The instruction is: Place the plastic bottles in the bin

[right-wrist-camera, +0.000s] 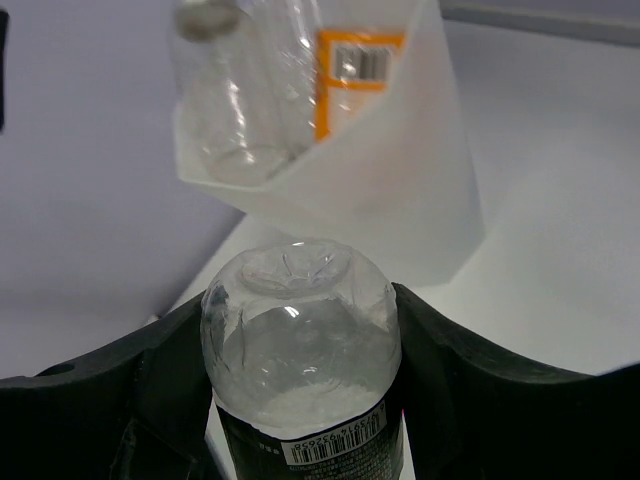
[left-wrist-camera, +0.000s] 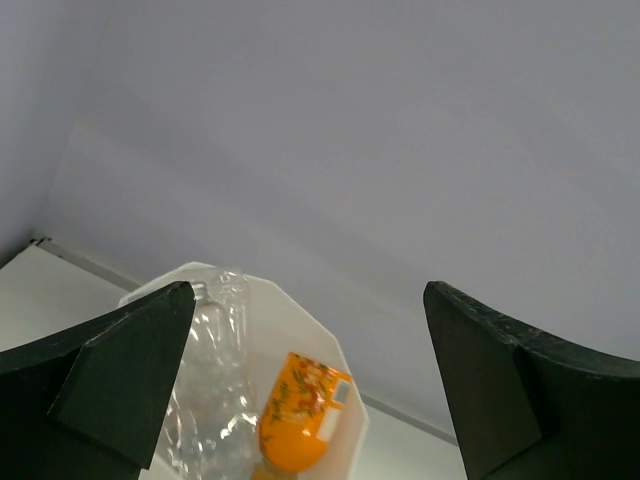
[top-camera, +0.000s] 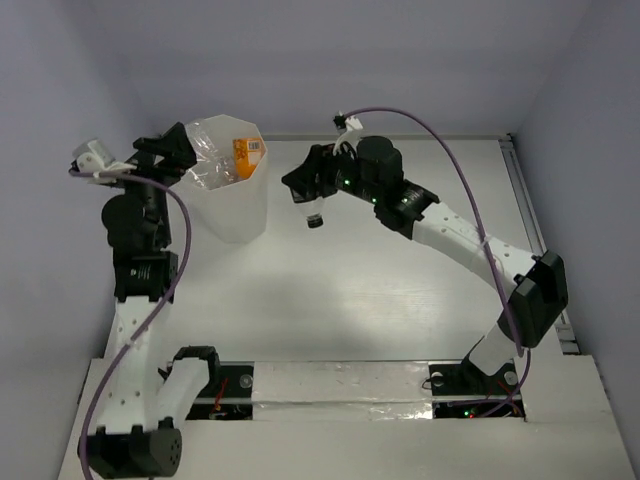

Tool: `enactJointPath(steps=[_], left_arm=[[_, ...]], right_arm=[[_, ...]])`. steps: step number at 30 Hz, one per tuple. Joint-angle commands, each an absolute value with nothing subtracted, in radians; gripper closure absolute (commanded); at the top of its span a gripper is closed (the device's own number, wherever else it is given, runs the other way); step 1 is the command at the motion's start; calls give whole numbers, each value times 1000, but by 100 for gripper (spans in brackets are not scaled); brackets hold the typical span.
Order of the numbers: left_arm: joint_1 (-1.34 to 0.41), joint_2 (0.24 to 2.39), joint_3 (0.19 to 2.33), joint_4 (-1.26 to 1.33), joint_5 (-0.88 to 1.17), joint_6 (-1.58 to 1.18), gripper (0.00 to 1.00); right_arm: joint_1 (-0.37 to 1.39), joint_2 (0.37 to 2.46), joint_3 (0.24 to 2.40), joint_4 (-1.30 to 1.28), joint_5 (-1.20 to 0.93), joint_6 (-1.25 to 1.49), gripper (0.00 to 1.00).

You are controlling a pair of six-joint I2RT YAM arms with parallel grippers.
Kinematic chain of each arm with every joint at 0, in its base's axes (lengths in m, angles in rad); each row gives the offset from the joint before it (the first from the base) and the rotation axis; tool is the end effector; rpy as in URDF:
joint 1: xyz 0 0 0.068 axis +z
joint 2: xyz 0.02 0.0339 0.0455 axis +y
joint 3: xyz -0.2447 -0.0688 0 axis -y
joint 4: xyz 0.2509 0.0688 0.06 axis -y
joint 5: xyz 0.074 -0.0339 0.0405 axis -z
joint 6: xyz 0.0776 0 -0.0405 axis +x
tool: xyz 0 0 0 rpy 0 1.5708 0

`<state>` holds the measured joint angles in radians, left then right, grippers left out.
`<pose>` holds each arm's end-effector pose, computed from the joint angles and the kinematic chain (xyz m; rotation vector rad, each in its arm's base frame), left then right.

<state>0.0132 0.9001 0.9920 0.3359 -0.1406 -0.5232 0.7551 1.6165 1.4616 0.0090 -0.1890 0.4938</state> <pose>0.2493 0.0142 0.4505 -0.4255 1.0739 -0.3722 0.3082 0.3101 0.3567 -0.3876 1.7979 1.0667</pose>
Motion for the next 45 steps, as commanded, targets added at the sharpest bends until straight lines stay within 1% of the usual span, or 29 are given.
enactJointPath(steps=[1,3,4,5,10,11,12,14,15,20,25,28,29,30,32,34,36,38,39,43,45], left_arm=[[17,717,947,250,-86,-566,1],[17,639,890,215,-51,-548,1],[17,562,873,193,-45,-535,1],[17,530,856,140,-40,-523,1],[17,324,756,-50,-89,-469,1],[17,302,738,-96,-92,-463,1],[17,279,709,-119,-101,-462,1],[5,232,681,-178,-127,-463,1],[5,204,651,-190,-156,-472,1],[-43,187,657,-206,-164,-483,1],[-74,172,653,-225,-160,-495,1],[-74,169,657,-230,-166,-495,1],[-74,169,657,-232,-167,-495,1],[-74,167,655,-232,-169,-494,1],[-74,167,657,-233,-170,-497,1],[-74,172,657,-232,-170,-494,1],[-74,175,655,-229,-161,-486,1],[-74,183,657,-229,-155,-477,1],[-65,184,654,-227,-149,-476,1],[-64,193,643,-213,-120,-468,1],[-55,193,640,-209,-115,-465,1]], right_arm=[[782,1609,1595,173,-229,518,49],[793,1646,1649,216,-233,520,49],[793,1670,1685,215,-235,522,49],[793,1730,1774,209,-239,522,49],[811,1913,2052,196,-245,522,49],[811,1946,2103,192,-244,523,49],[811,2012,2199,186,-229,523,49],[811,2078,2285,193,-222,520,49],[811,2145,2362,210,-215,517,49],[811,2338,2545,248,-193,543,47],[833,2424,2591,290,-176,522,47],[842,2433,2586,278,-173,486,41],[851,2421,2559,291,-170,468,32],[851,2383,2487,325,-157,460,26],[862,2344,2432,344,-144,433,15],[871,2313,2418,327,-133,422,9],[871,2287,2422,313,-141,422,8],[871,2260,2410,310,-137,434,2],[871,2231,2390,308,-133,434,0],[871,2157,2333,288,-104,404,0],[871,2083,2251,291,-78,379,0]])
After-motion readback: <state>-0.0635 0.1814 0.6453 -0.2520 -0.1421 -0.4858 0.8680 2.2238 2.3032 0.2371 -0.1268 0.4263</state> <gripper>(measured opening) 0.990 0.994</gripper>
